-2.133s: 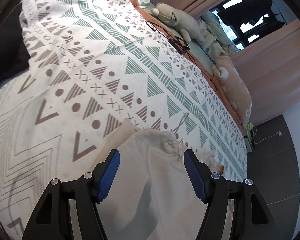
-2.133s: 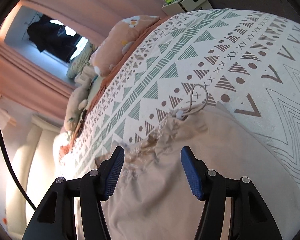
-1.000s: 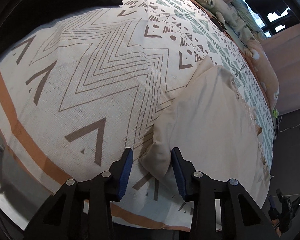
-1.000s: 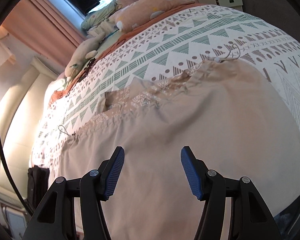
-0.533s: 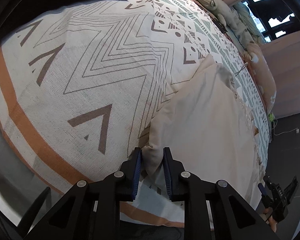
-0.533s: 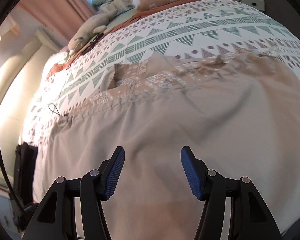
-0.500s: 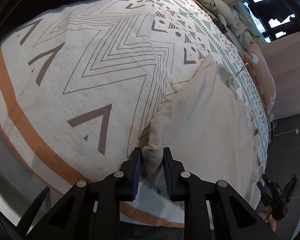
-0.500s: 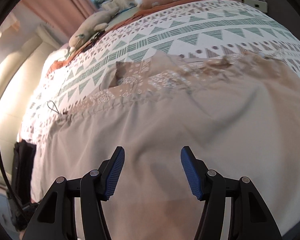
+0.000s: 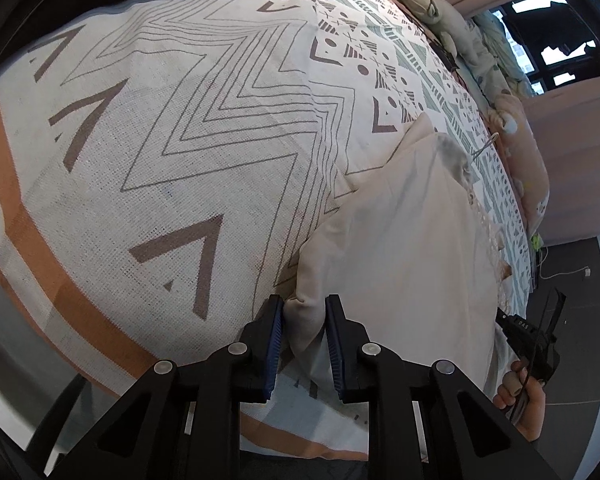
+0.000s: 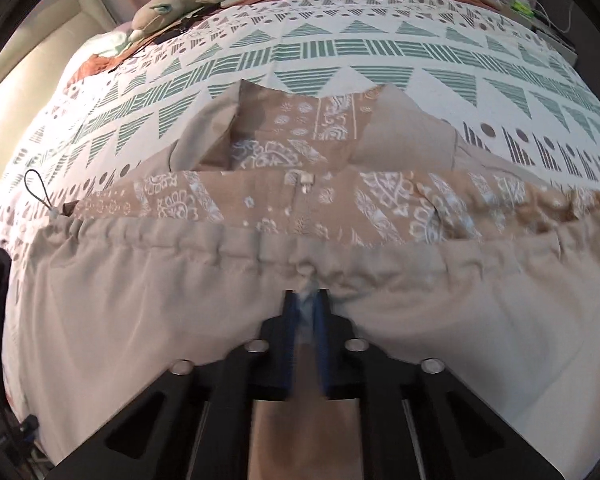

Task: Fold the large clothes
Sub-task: 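Grasp and straighten the folded edge with the left gripper while the right gripper smooths the hem, then grasp the folded jacket edge with the left gripper and the hem with the right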

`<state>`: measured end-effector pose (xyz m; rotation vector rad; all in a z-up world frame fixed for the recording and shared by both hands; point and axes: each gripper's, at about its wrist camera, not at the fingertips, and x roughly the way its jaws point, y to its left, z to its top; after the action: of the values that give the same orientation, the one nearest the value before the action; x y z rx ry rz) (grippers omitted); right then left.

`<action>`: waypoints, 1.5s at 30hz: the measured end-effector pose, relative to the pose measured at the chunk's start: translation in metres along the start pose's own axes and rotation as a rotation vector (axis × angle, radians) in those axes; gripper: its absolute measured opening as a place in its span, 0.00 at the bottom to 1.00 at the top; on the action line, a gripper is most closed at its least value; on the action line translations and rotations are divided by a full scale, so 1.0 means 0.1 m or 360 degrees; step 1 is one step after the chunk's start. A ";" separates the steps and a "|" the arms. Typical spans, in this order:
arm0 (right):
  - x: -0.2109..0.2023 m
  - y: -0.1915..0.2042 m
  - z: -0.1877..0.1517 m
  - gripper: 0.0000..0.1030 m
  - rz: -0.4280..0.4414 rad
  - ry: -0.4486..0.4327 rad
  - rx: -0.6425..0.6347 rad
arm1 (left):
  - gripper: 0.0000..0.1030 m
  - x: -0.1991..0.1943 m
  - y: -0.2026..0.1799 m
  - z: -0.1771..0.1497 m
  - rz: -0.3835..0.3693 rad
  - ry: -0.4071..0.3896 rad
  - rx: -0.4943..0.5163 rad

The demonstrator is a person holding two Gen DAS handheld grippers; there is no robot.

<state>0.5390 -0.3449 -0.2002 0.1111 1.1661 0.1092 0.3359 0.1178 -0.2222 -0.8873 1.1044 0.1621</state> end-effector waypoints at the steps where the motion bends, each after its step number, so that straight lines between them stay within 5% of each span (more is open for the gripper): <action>1: -0.02 0.00 0.02 0.03 -0.0008 -0.0011 -0.0007 | 0.22 0.00 0.01 0.00 -0.0006 -0.0001 -0.0005; 8: -0.15 0.00 0.24 0.03 0.0004 -0.0082 0.0013 | 0.22 -0.01 0.05 0.00 -0.0039 -0.0005 -0.0028; 19: 0.13 -0.01 0.34 0.05 0.0013 0.0024 0.0067 | 0.26 -0.08 0.11 0.00 -0.0099 0.0038 -0.0129; 20: 0.07 -0.05 0.35 0.10 0.0056 0.0043 0.0103 | 0.30 -0.10 0.13 0.00 -0.0124 0.0055 -0.0143; 23: -0.17 -0.22 0.31 0.55 0.0201 0.0016 0.0218 | 0.54 -0.15 0.17 -0.04 -0.0239 0.0054 -0.0204; 24: -0.27 -0.27 0.27 0.61 0.0227 -0.0023 0.0238 | 0.60 -0.17 0.17 -0.06 -0.0267 0.0040 -0.0214; 28: -0.66 -0.41 0.03 0.61 0.0349 -0.0102 0.0274 | 0.60 -0.12 0.13 -0.08 -0.0322 0.0071 -0.0207; 32: -0.98 -0.49 -0.28 0.61 0.0317 -0.0168 0.0235 | 0.60 -0.02 0.04 -0.08 -0.0333 0.0114 -0.0176; 41: -1.22 -0.41 -0.93 0.52 0.0390 -0.0151 0.0157 | 0.61 0.11 -0.05 -0.02 -0.0351 0.0132 -0.0179; 45: -1.19 -0.35 -1.19 0.52 0.0402 -0.0108 0.0136 | 0.61 0.00 -0.06 -0.03 -0.0503 0.0074 -0.0169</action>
<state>0.3840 -0.3930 -0.1438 0.3355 1.0852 0.2765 0.3367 0.1118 -0.2201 -1.1535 0.9906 -0.0626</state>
